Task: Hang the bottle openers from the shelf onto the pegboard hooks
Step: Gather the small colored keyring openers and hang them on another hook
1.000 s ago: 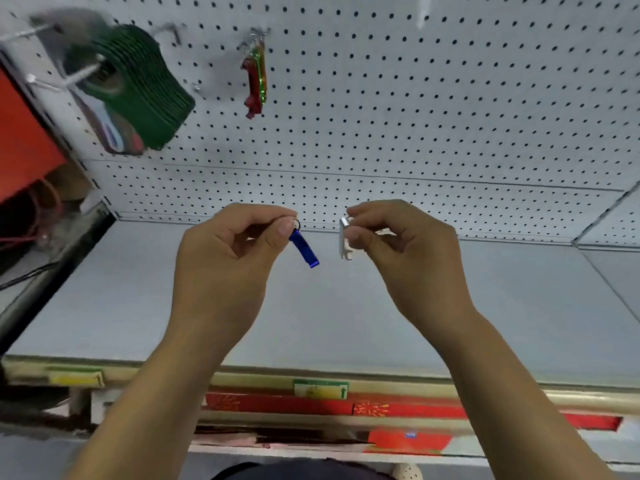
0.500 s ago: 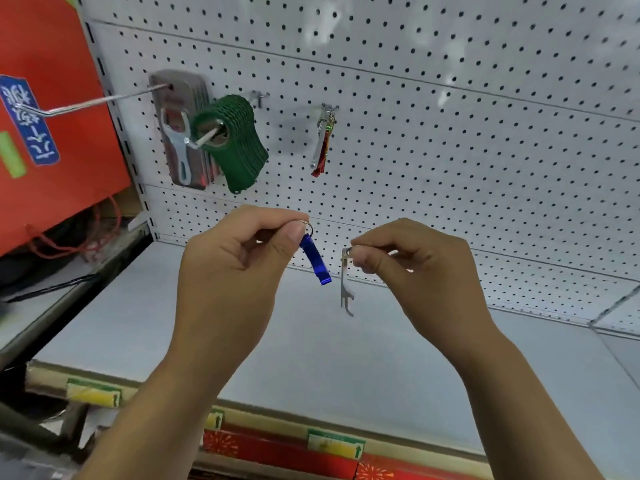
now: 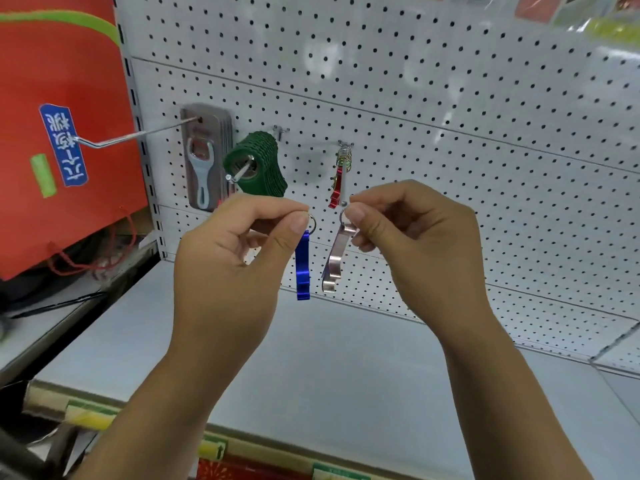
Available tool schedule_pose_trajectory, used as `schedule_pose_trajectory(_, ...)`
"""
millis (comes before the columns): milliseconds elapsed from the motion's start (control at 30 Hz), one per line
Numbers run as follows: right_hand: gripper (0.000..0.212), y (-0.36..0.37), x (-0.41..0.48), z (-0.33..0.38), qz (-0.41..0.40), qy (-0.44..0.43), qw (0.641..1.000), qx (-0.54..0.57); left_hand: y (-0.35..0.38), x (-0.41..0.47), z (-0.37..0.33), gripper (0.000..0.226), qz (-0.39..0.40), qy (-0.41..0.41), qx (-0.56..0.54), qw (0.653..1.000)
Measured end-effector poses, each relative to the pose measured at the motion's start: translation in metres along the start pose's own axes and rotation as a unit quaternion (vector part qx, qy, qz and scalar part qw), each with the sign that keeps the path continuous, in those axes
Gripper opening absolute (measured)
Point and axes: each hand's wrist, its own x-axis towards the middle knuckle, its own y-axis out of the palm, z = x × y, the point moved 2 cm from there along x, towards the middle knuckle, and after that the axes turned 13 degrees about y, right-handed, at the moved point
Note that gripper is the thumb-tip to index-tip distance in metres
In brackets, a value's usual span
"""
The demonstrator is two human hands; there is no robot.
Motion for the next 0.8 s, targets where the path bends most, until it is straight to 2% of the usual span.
schedule_pose_trajectory(167, 0.002, 0.002, 0.014, 0.006, -0.013, 0.004, 0.998, -0.057, -0.009, 0.004, 0.0, 0.02, 0.03, 0.055, 0.077, 0.995)
schedule_pose_trajectory(367, 0.005, 0.007, 0.022, 0.0, -0.023, 0.032, 0.997, -0.061, -0.001, 0.003, 0.007, 0.009, 0.045, 0.033, 0.051, 0.997)
schedule_pose_trajectory(600, 0.009, 0.007, 0.03, -0.01, -0.016, 0.065, 0.994, -0.09, 0.023, 0.014, 0.014, 0.011, 0.045, 0.009, 0.004, 0.999)
schedule_pose_trajectory(667, 0.013, 0.006, 0.03, -0.011, -0.016, 0.067, 0.991, -0.114, 0.028, 0.02, 0.019, 0.011, 0.046, -0.018, -0.026, 0.998)
schedule_pose_trajectory(800, 0.015, 0.006, 0.026, -0.014, -0.034, 0.066, 0.987, -0.141, 0.034, 0.03, 0.029, 0.009, 0.04, -0.149, -0.145, 0.977)
